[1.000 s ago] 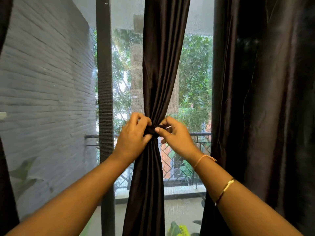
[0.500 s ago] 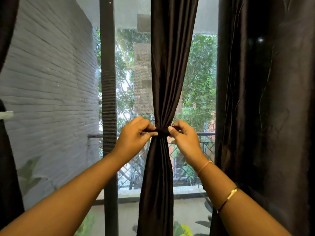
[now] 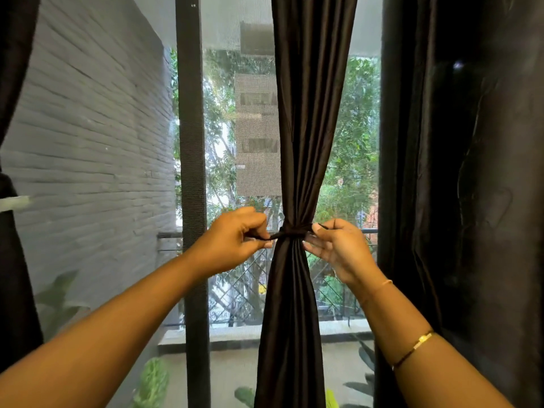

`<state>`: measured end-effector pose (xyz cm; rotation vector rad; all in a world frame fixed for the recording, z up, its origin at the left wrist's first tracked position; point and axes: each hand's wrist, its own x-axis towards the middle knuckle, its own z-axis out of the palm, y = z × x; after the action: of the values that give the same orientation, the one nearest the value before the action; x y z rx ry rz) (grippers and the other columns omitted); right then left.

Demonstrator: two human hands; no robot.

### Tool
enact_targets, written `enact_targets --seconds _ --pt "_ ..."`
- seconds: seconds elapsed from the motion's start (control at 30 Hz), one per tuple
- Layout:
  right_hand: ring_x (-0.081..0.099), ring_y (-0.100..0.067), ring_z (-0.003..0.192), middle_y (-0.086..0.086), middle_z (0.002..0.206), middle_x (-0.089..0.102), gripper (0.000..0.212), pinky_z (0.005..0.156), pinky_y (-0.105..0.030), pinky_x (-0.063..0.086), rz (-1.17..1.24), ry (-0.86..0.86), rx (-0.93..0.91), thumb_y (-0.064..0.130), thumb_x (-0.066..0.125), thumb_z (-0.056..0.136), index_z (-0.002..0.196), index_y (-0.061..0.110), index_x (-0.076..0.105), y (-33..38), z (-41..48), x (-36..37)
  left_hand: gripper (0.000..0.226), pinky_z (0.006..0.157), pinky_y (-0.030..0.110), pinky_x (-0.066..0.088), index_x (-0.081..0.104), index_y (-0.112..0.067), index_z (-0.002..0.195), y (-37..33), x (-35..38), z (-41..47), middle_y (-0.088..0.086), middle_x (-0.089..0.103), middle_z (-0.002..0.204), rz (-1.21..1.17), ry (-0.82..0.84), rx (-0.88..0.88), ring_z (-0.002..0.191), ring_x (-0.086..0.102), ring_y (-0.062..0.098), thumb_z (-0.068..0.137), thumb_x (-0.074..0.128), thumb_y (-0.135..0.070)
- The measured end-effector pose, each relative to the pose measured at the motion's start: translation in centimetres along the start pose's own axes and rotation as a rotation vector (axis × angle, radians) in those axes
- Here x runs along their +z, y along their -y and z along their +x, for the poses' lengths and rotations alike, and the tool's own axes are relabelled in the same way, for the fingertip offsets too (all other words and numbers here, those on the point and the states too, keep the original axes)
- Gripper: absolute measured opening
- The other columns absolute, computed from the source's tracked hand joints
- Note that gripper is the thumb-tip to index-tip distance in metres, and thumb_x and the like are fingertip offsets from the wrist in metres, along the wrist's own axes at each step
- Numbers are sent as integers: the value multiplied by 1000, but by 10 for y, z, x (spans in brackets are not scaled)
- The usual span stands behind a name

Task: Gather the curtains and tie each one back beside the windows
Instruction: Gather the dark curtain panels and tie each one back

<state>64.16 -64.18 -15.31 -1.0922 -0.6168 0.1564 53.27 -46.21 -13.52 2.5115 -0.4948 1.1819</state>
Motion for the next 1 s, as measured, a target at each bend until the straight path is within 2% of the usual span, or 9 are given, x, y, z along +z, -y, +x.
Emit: enact_targets --seconds 0.2,0.3,0.5,0.57,0.63,0.7,0.8,0.93,1.0 --pt "67 -27 74 -14 80 60 30 56 -31 60 214 -14 216 -11 46 90 70 10 39 -17 -6 -4 45 62 11 42 49 -38 60 7 14 -18 -9 48 71 -117 -26 -112 66 50 0 73 76 -5" --pt "70 -25 66 -13 75 62 30 56 -30 60 197 -44 204 -12 48 89 70 10 41 -15 -9 -5 39 64 21 46 54 -39 60 8 8 -15 -5 50 72 -126 2 -155 67 52 6 73 77 -10" --pt "67 -23 74 -9 75 62 24 63 -30 60 -10 -49 92 -2 55 90 71 9 44 -10 -12 -4 35 77 46 54 53 -34 64 4 10 -14 2 53 79 -255 20 -286 76 57 24 78 73 -8" --pt "65 -21 79 -8 78 62 21 74 -37 57 -88 -29 52 6 57 91 74 11 47 -10 -14 -4 31 78 43 51 51 -31 71 3 10 -13 6 56 82 -271 53 -337 79 56 22 81 69 -8" --pt "63 -23 83 -7 81 63 19 80 -43 53 -97 -6 44 11 57 92 75 13 48 -11 -17 -4 28 76 31 49 48 -30 82 -3 12 -12 0 57 92 -251 97 -354 89 56 17 85 63 -7" --pt "64 -23 81 -7 82 63 16 76 -41 52 -82 16 45 13 56 93 79 13 49 -10 -20 2 31 83 24 45 44 -31 97 -14 23 -14 -6 49 107 -160 28 -323 106 51 13 86 56 -4" --pt "64 -22 74 -9 81 61 11 68 -35 54 -68 -14 16 11 52 95 85 12 48 -11 -22 17 46 94 32 42 39 -17 125 -35 49 -18 1 37 126 107 -156 -196 117 42 18 83 50 -3" --pt "64 -23 78 -16 93 62 6 74 -38 55 -98 -63 -5 8 53 94 99 8 51 -11 -29 28 61 95 47 46 40 -3 135 -46 68 -25 20 38 141 351 -320 -133 125 44 38 76 56 5" --pt "64 -26 88 -18 104 63 17 82 -42 56 -231 -104 -33 4 53 92 108 10 55 -13 -36 21 62 106 51 35 39 -2 137 -46 76 -30 20 41 142 539 -327 -23 130 40 37 77 54 0"
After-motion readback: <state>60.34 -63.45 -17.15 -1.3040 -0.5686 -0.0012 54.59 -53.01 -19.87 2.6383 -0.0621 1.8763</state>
